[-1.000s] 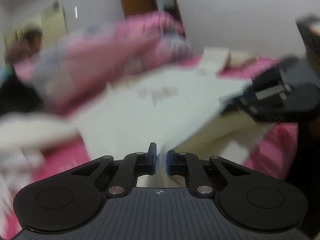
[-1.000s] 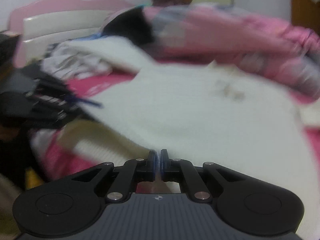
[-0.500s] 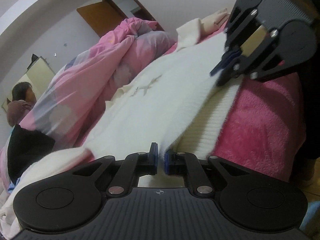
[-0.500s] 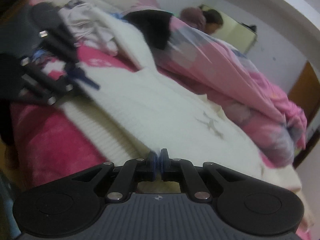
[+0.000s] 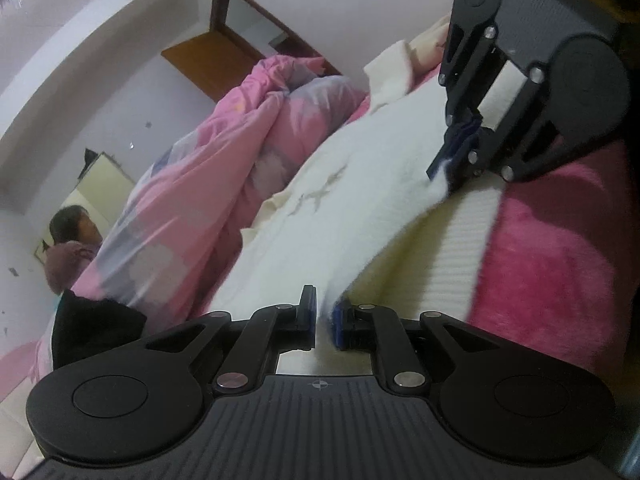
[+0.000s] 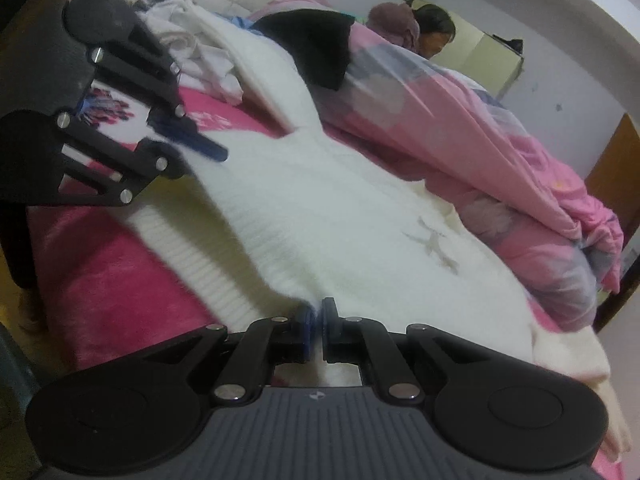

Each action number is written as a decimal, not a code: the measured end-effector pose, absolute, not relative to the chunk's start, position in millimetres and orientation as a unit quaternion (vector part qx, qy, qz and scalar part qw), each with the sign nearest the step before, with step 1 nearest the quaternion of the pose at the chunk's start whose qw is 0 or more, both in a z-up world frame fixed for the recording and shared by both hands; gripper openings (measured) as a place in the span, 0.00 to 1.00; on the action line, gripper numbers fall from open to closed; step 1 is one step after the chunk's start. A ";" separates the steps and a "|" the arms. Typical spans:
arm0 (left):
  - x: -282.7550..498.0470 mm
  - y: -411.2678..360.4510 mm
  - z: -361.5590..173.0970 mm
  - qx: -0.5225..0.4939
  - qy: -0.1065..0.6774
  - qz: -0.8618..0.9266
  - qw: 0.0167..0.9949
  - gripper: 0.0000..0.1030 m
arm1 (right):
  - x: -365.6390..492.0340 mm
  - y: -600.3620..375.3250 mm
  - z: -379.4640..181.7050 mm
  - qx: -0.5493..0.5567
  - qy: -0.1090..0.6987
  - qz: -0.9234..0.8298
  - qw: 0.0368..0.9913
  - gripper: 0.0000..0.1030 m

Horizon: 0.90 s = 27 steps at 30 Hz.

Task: Fold clothes

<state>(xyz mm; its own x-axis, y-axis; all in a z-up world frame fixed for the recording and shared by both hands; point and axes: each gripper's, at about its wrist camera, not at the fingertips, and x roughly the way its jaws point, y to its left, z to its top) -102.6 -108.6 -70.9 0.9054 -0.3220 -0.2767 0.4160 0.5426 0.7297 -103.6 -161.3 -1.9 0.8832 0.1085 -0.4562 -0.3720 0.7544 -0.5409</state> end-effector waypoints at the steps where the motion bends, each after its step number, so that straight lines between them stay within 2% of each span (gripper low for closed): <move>1: -98.5 -109.6 -71.8 0.430 0.056 -0.207 0.877 0.10 | -101.9 -158.9 -5.2 -0.339 0.199 0.128 0.911 0.04; 7: -88.5 -115.7 -78.3 0.463 0.012 -0.177 0.869 0.10 | -78.2 -155.4 -14.9 -0.357 0.172 0.069 0.916 0.04; 19: -115.8 -94.9 -78.0 0.464 0.044 -0.251 0.849 0.08 | -120.0 -172.5 -15.4 -0.357 0.174 0.106 0.912 0.04; 23: -113.3 -91.8 -70.7 0.455 0.053 -0.260 0.850 0.10 | -136.2 -181.6 2.1 -0.312 0.193 0.113 0.924 0.06; 27: -115.1 -89.9 -65.6 0.440 0.067 -0.273 0.853 0.15 | -150.0 -199.9 29.2 -0.229 0.212 0.135 0.941 0.07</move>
